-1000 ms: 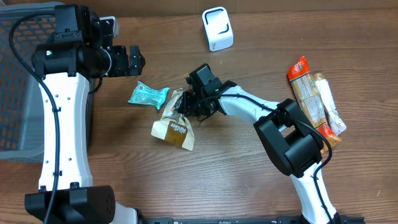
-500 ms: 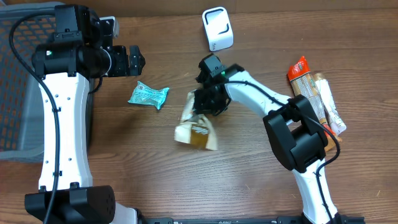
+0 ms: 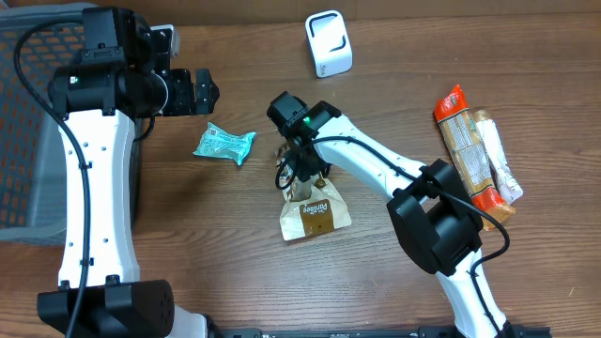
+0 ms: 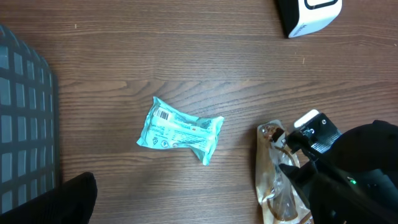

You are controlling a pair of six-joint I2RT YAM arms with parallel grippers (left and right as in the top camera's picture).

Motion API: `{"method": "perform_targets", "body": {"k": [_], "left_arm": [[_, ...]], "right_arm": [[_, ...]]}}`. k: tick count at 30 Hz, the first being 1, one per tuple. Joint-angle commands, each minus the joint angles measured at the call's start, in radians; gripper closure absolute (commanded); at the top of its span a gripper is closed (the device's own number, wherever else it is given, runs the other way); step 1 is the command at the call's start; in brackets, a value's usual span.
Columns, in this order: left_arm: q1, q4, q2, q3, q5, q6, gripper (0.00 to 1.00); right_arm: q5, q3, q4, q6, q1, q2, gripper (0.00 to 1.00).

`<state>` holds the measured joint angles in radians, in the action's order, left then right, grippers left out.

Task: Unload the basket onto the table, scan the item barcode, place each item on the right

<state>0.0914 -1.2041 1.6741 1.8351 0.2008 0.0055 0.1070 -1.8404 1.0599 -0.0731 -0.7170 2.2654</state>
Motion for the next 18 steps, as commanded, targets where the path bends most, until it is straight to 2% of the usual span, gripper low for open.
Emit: {"method": "perform_targets", "body": {"k": [1, 5, 9, 18], "left_arm": [[-0.008, 0.004, -0.001, 0.015, -0.002, -0.006, 0.0], [-0.008, 0.004, -0.001, 0.015, -0.002, -0.006, 0.01], [-0.008, 0.004, -0.001, 0.015, -0.002, -0.006, 0.0], [-0.008, 0.004, -0.001, 0.015, -0.002, -0.006, 0.0]], "right_arm": [[-0.032, -0.035, 0.003, -0.033, 0.02, -0.076, 0.49], [-0.036, -0.104, 0.031, -0.085, 0.024, -0.122, 0.5], [-0.151, -0.143, 0.041, -0.104, 0.024, -0.134, 0.51], [-0.188, -0.003, -0.05, -0.14, 0.021, -0.093, 0.66]]}}
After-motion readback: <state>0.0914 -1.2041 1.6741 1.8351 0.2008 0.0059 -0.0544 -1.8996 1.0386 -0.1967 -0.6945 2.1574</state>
